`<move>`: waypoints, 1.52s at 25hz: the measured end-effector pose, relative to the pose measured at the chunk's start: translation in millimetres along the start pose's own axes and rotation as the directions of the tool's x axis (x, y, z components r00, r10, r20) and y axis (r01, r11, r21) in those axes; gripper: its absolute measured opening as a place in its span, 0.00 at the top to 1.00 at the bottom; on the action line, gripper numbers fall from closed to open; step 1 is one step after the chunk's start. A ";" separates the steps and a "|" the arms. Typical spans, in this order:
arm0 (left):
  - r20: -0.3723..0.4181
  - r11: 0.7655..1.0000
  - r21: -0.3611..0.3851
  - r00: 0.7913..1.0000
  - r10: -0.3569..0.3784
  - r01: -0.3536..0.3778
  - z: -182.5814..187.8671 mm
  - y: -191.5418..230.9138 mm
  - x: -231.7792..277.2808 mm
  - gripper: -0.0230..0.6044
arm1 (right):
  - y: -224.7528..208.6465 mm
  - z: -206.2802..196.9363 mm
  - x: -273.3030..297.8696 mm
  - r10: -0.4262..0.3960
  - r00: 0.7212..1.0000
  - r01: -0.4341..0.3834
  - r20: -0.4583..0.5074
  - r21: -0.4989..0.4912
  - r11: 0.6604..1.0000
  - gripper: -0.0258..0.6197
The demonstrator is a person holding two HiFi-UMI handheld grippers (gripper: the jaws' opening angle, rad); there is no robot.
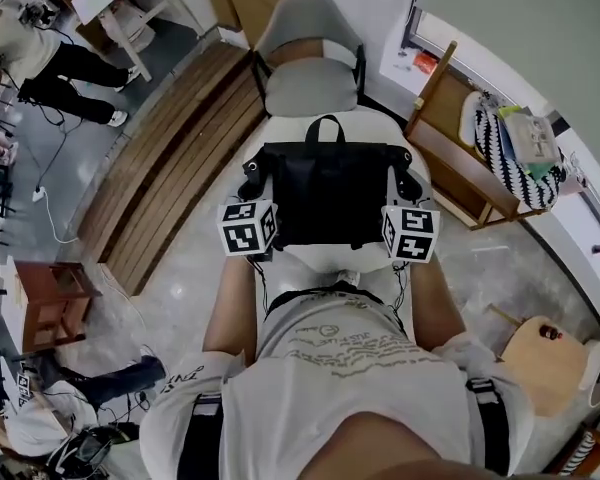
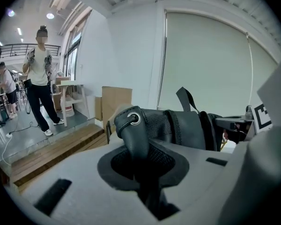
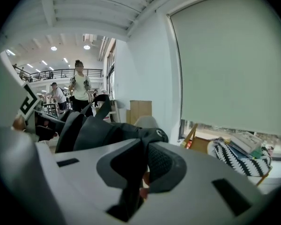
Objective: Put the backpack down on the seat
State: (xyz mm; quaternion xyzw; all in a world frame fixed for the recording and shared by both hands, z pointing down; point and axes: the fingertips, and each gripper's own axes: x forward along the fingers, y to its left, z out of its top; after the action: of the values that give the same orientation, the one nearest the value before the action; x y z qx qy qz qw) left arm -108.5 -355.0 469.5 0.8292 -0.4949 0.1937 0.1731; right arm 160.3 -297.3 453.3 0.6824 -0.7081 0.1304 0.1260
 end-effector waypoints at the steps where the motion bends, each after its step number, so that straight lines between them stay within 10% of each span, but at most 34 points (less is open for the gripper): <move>1: -0.008 1.000 0.000 1.000 0.006 -0.006 -0.4 1.1 5.5 0.86 | -2.1 -2.0 6.0 0.003 1.000 -0.003 -0.008 0.004 1.000 0.90; 15: -0.144 0.986 0.073 0.980 -0.140 0.152 -16.6 25.2 84.2 0.86 | -8.8 -41.0 61.0 -0.105 0.987 0.115 -0.124 0.075 0.991 0.90; 28: -0.301 0.929 0.109 0.903 -0.307 0.353 -42.8 31.4 173.9 0.86 | -18.9 -108.3 89.3 -0.267 0.913 0.328 -0.308 0.165 0.930 0.90; 38: -0.471 0.916 0.065 0.822 -0.321 0.395 -120.5 44.9 256.7 0.86 | -27.1 -195.5 142.1 -0.210 0.861 0.333 -0.463 0.202 0.921 0.90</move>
State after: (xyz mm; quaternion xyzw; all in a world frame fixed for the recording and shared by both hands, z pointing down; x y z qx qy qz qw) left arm -54.7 -511.0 704.5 0.8507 -0.2590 0.3835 0.2493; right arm 182.2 -361.2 687.0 0.7408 -0.5330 0.3559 0.2012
